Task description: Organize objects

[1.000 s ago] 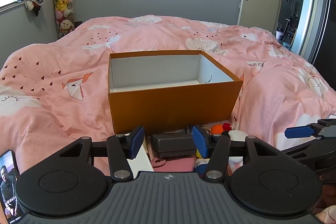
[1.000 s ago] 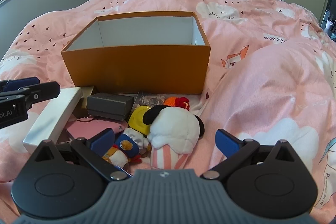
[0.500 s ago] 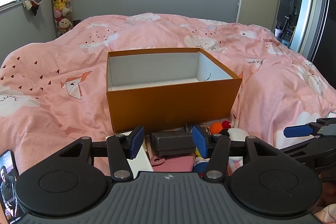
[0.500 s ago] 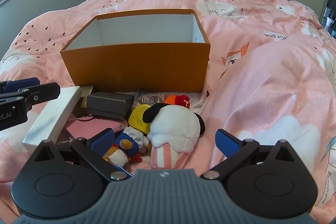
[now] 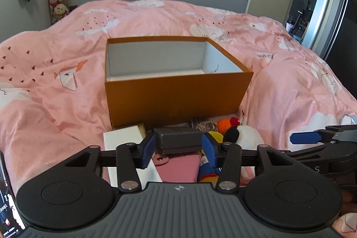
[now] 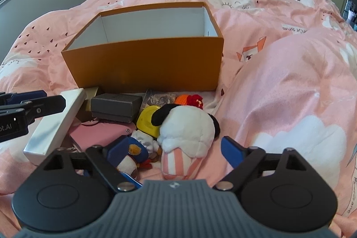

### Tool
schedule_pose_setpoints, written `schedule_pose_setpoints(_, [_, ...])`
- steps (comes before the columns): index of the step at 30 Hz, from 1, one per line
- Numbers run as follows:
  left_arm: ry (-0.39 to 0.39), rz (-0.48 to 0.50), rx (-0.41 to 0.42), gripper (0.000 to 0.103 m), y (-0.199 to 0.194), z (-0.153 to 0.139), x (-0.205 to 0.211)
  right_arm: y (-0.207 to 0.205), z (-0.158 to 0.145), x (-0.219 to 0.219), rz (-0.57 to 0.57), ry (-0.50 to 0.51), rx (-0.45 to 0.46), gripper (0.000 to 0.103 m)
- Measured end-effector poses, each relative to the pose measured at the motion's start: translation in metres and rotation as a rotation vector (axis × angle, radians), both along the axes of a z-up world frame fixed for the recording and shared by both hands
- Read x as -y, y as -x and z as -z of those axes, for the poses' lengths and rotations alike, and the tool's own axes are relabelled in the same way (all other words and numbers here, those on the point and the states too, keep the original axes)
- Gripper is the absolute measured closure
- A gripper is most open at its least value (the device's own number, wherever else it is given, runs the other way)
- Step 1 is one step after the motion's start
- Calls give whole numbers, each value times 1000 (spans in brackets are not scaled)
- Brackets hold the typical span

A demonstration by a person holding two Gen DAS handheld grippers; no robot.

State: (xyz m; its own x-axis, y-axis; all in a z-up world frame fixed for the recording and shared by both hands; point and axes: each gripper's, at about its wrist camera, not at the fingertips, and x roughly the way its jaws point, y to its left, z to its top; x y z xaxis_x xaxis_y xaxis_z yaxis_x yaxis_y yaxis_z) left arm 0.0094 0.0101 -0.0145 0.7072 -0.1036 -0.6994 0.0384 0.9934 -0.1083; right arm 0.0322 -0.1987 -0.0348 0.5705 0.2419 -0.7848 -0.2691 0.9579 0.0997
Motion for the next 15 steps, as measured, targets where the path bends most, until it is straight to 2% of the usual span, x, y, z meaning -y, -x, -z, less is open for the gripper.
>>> schedule_pose_setpoints(8, [-17,-25,-67,54,-6,2,-14,-11,1,-9,-77,-4,-31,35])
schedule_pose_setpoints(12, [-27,-70,-107,54,-8,3,-27,-23,-2,-23,-157,-9,-51,39])
schedule_pose_setpoints(15, [-6,-126,-143,52,-11,8,-41,-32,-3,-38,-209,-17,-65,43])
